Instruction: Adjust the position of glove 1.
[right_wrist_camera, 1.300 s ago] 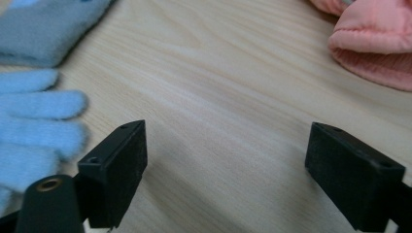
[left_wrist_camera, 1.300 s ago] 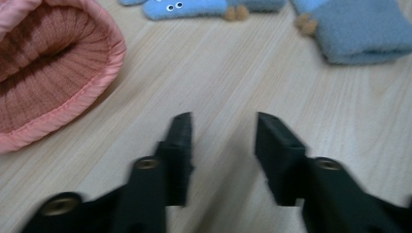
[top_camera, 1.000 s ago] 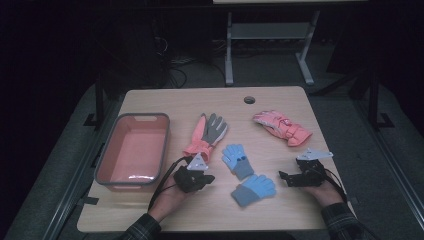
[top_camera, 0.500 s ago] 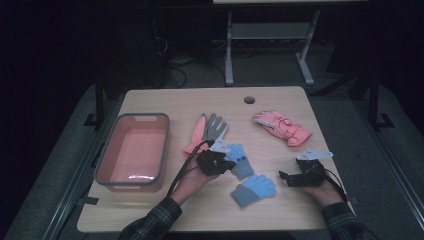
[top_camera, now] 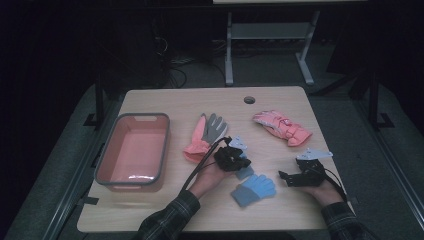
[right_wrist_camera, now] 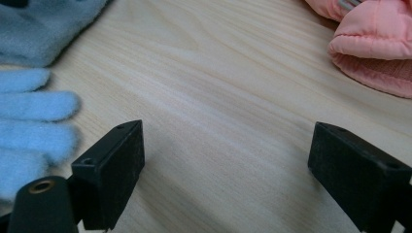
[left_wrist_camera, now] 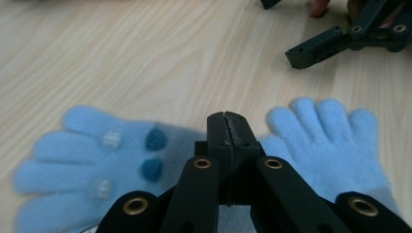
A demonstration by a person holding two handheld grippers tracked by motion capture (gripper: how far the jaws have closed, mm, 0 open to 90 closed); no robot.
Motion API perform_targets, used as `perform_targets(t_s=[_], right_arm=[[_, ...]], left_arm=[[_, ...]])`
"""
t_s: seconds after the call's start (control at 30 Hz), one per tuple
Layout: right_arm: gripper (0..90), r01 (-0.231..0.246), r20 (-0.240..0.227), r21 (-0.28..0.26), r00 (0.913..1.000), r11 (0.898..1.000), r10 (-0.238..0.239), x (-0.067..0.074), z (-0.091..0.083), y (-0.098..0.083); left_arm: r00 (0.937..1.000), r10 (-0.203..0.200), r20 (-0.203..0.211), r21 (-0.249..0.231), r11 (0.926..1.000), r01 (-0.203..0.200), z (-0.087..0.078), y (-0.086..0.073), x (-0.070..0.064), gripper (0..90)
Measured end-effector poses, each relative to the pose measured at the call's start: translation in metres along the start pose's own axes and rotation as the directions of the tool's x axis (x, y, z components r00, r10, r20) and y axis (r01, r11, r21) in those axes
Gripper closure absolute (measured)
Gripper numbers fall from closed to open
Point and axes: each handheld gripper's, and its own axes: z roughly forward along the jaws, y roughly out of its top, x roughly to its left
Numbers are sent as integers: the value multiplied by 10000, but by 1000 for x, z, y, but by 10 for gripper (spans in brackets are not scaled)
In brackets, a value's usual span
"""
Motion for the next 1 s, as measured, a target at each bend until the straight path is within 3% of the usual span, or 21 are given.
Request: perform_targets(t_s=[0.07,0.17,0.4,0.7,1.0], right_arm=[[125,0,0,-1,10000,10000,0,0,0,0],[125,-3,4,1,10000,10000,3,0,0,0],[125,-26,19,-6,10000,10000,26,0,0,0],[125,-8,20,-17,10000,10000,8,0,0,0],[125,16,42,-37,10000,10000,-15,0,1,1]], left_arm=[[9999,-149,64,7,9999,149,4,0,0,896],[9999,-40,141,253,9997,36,9,-2,1,896],[9994,-77,334,340,9994,66,4,-9,-3,896],[9986,-119,507,546,9985,91,-16,-25,-4,896],[9996,37,289,860,9963,-61,-42,-45,-5,896]])
